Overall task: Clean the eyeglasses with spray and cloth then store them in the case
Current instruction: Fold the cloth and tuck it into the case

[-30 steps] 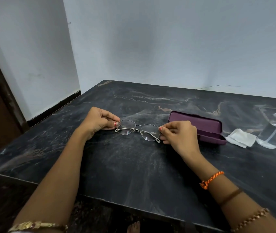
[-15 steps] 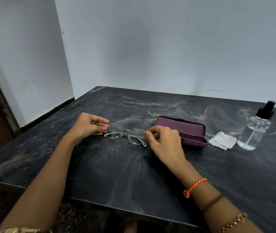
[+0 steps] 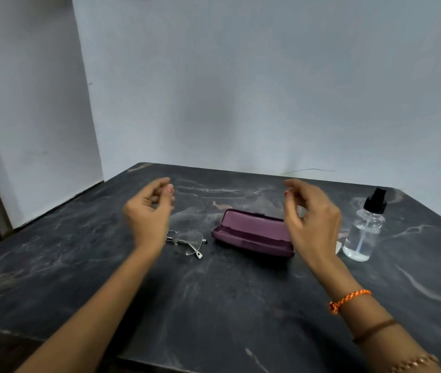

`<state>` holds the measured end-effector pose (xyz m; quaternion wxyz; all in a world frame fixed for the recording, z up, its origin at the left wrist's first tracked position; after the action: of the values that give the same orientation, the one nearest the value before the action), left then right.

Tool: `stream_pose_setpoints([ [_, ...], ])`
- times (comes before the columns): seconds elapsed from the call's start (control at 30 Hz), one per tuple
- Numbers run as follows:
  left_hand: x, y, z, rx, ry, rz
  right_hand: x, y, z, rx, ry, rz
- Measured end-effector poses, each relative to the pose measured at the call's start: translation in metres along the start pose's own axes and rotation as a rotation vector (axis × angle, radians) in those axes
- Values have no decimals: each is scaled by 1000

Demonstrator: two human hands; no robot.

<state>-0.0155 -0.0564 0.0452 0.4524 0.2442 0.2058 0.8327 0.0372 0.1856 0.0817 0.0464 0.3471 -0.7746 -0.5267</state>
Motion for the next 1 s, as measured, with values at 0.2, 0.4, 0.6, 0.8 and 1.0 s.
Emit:
stream_pose_setpoints([
  [0.2, 65, -49, 5, 210, 154, -228, -1, -16, 62, 117, -234, -176],
  [0.4, 66, -54, 4, 276, 185, -283, 4, -9, 84, 288, -415, -388],
  [0.6, 69, -55, 1, 268, 235, -375, -1, -4, 82, 324, -469, -478],
  [0.8, 70, -59, 0, 254, 262, -416, -8, -11, 86, 401, -502, -621],
  [1.0, 68, -61, 3, 231, 272, -428, -8, -11, 87, 433, -490, -635],
])
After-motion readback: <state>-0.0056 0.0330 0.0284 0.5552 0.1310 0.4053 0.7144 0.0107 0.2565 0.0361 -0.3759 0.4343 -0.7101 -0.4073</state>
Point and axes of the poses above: each hand's wrist, its own y-axis towards the middle knuckle, its own x-axis out of the palm, z = x × y, the point moved 3 cm from there along y, towards the middle knuckle, and after that the axes turned 1 degree about -y, right-handed, at the moved point
